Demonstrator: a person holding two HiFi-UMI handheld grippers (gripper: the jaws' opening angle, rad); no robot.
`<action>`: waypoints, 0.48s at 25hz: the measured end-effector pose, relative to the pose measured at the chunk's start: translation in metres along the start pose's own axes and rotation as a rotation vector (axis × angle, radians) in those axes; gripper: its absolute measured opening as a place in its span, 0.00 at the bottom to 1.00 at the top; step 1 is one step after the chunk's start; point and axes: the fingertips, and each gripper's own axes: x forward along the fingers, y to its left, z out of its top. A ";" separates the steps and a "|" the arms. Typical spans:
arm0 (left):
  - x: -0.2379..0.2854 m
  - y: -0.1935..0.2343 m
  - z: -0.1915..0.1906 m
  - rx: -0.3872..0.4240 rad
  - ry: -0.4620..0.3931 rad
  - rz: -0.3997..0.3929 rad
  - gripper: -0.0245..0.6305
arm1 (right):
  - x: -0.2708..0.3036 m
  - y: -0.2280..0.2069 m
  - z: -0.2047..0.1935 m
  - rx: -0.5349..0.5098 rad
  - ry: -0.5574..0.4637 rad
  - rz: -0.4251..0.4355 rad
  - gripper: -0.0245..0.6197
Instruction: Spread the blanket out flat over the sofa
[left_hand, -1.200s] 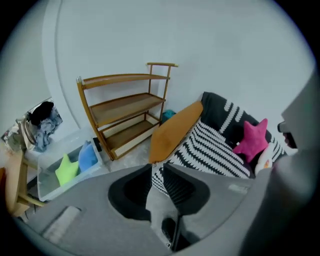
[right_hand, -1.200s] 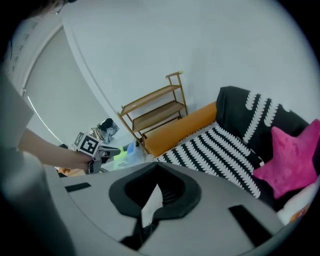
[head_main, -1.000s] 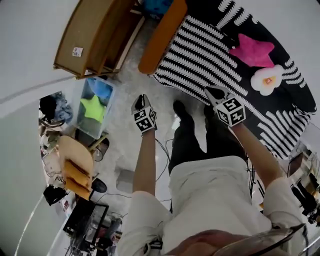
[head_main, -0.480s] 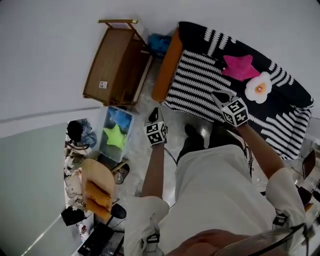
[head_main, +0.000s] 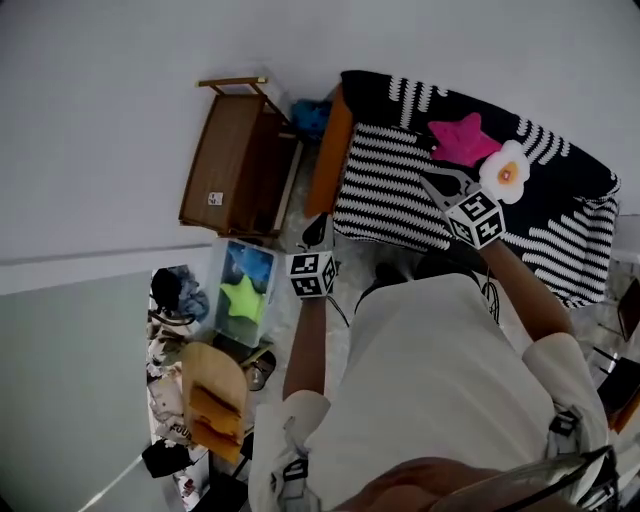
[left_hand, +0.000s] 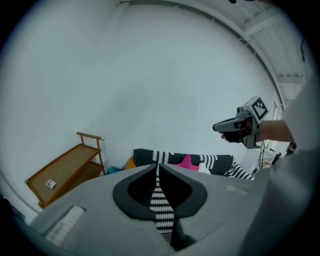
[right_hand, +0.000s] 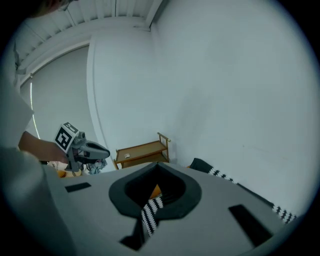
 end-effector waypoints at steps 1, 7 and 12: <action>-0.003 -0.006 0.010 0.008 -0.016 -0.003 0.08 | -0.007 -0.002 0.006 -0.002 -0.017 -0.004 0.05; -0.020 -0.045 0.062 0.035 -0.116 0.004 0.08 | -0.053 -0.014 0.031 -0.015 -0.103 -0.004 0.04; -0.032 -0.078 0.090 0.046 -0.174 0.028 0.08 | -0.087 -0.029 0.036 -0.038 -0.126 0.006 0.05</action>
